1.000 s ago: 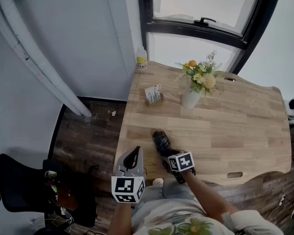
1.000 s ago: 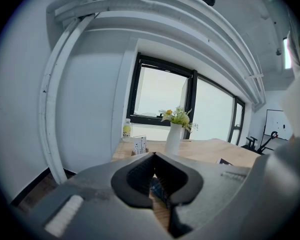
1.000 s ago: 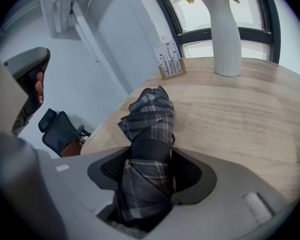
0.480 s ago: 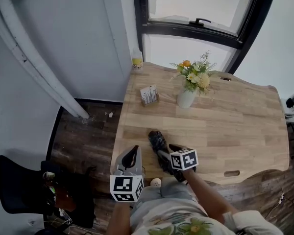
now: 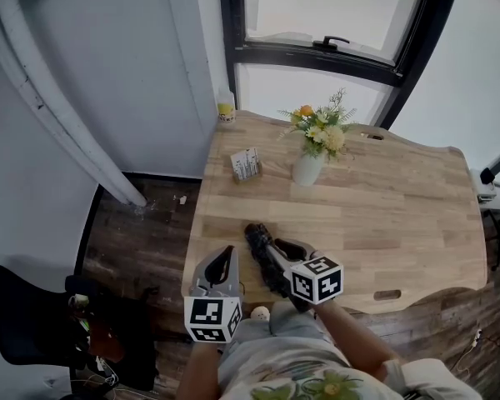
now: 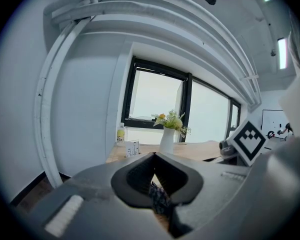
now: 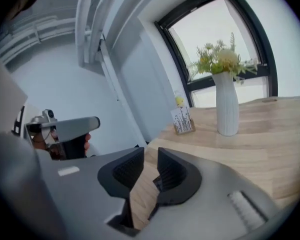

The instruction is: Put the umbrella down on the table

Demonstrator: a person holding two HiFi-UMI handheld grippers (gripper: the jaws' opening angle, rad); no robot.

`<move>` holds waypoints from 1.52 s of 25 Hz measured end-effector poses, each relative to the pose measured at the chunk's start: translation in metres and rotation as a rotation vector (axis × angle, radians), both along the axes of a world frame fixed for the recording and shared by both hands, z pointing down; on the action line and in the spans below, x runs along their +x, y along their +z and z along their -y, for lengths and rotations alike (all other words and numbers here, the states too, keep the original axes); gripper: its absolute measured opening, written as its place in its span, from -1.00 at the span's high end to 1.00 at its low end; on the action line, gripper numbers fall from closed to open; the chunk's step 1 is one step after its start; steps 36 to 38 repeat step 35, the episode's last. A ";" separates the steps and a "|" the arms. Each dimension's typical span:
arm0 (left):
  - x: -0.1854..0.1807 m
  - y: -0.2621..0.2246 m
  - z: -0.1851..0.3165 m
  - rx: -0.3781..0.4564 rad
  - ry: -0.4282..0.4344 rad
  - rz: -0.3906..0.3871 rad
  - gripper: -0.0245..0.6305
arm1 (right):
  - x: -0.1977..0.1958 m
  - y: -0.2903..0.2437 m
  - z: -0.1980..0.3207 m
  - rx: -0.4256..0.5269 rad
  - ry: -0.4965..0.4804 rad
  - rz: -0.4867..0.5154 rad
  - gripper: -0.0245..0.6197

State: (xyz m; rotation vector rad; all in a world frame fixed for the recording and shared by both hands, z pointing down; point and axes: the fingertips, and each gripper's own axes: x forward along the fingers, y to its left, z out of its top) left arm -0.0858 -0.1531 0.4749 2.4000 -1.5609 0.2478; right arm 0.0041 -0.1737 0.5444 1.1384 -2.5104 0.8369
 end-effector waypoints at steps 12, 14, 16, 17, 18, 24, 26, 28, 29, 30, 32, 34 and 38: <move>0.012 -0.011 -0.016 0.015 0.008 0.005 0.92 | 0.019 -0.074 -0.017 0.240 0.093 -0.033 0.93; 0.011 -0.014 -0.018 0.021 0.007 0.002 0.92 | 0.019 -0.081 -0.019 0.256 0.098 -0.028 0.93; 0.012 -0.017 -0.020 0.025 0.009 0.002 0.92 | 0.019 -0.084 -0.020 0.272 0.098 -0.031 0.93; 0.012 -0.017 -0.021 0.027 0.011 0.002 0.91 | 0.018 -0.085 -0.021 0.277 0.097 -0.034 0.93; 0.012 -0.018 -0.023 0.027 0.011 0.001 0.91 | 0.018 -0.086 -0.022 0.279 0.096 -0.037 0.93; 0.009 -0.015 -0.029 0.028 0.004 -0.009 0.91 | 0.015 -0.088 -0.031 0.287 0.085 -0.048 0.93; 0.009 -0.011 -0.029 0.022 0.001 -0.013 0.92 | 0.016 -0.087 -0.032 0.286 0.083 -0.054 0.93; 0.011 -0.009 -0.029 0.018 0.004 -0.015 0.92 | 0.018 -0.085 -0.033 0.282 0.084 -0.060 0.93; 0.012 -0.009 -0.029 0.018 0.007 -0.016 0.92 | 0.019 -0.085 -0.033 0.280 0.086 -0.063 0.93; 0.012 -0.009 -0.029 0.018 0.010 -0.017 0.92 | 0.020 -0.084 -0.033 0.277 0.088 -0.065 0.93; 0.012 -0.008 -0.028 0.017 0.013 -0.020 0.92 | 0.020 -0.083 -0.033 0.273 0.091 -0.068 0.93; 0.011 -0.008 -0.026 0.017 0.013 -0.022 0.92 | 0.019 -0.083 -0.032 0.272 0.092 -0.070 0.93; 0.011 -0.007 -0.025 0.016 0.014 -0.023 0.92 | 0.018 -0.082 -0.031 0.272 0.092 -0.071 0.93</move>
